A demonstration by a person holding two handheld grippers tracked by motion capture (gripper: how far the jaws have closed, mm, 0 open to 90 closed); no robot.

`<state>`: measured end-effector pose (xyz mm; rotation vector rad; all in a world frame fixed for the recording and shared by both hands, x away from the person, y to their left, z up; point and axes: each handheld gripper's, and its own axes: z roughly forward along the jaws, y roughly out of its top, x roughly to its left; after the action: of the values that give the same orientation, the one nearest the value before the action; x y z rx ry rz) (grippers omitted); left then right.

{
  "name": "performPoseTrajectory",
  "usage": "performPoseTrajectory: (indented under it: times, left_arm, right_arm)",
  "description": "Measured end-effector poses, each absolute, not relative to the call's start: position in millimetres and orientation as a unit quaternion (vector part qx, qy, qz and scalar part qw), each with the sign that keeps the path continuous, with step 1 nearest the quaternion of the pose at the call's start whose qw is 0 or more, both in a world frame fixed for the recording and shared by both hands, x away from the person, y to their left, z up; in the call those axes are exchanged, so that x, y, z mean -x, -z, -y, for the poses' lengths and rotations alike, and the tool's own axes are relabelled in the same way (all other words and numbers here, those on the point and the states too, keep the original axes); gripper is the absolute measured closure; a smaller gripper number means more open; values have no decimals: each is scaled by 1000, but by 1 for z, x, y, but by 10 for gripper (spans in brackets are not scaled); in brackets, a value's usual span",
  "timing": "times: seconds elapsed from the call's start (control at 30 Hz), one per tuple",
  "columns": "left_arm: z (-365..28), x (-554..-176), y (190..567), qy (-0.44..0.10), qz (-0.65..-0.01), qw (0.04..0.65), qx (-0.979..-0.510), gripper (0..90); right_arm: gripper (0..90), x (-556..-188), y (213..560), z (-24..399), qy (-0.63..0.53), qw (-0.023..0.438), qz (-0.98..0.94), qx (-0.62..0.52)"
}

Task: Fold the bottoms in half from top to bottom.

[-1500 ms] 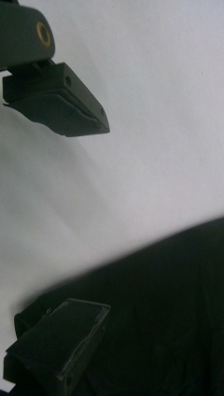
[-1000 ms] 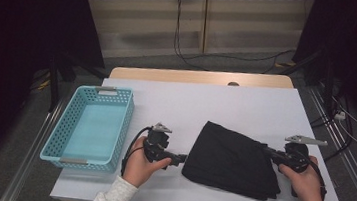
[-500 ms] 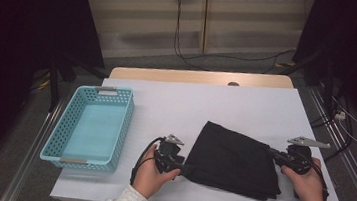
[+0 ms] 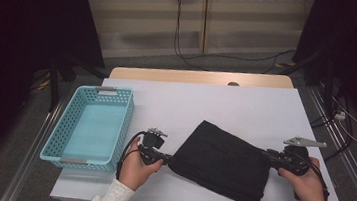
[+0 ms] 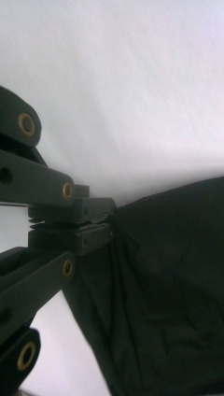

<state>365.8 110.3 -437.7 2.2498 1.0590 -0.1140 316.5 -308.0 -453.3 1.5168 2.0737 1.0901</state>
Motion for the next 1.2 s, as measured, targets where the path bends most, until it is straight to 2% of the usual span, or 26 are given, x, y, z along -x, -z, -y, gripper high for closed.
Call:
performPoseTrajectory:
  times: [0.03,0.17,0.47,0.63,0.7,0.73,0.8,0.83,0.97,1.13,1.2]
  left_arm:
    - [-111,-366,439,49,-408,324,-852,872]
    - [-109,-367,445,52,-409,320,-853,871]
    - [-108,-366,447,52,-403,323,-855,870]
    - [-108,-367,446,56,-399,326,-855,870]
    - [-107,-367,447,56,-399,328,-855,870]
    - [-107,-367,447,57,-400,328,-854,870]
    - [-108,-369,447,58,-396,326,-856,870]
    - [-108,-369,447,57,-398,327,-855,870]
    - [-111,-372,446,52,-407,339,-846,874]
    - [-114,-376,447,46,-414,339,-844,879]
    - [-117,-377,445,48,-419,344,-839,875]
  right_arm:
    - [535,-318,449,305,-383,181,-733,-532]
    - [431,-335,435,282,-394,199,-737,-511]
    - [407,-400,442,219,-383,172,-776,-470]
    - [489,-425,455,180,-378,141,-795,-453]
    - [544,-431,461,171,-367,142,-799,-455]
    - [616,-433,463,168,-360,143,-799,-459]
    - [841,-436,464,168,-379,128,-793,-460]
    - [880,-437,462,169,-375,129,-796,-457]
    - [886,-440,453,189,-389,159,-764,-490]
    - [873,-443,454,203,-407,150,-749,-501]
    - [853,-441,454,202,-387,176,-753,-502]
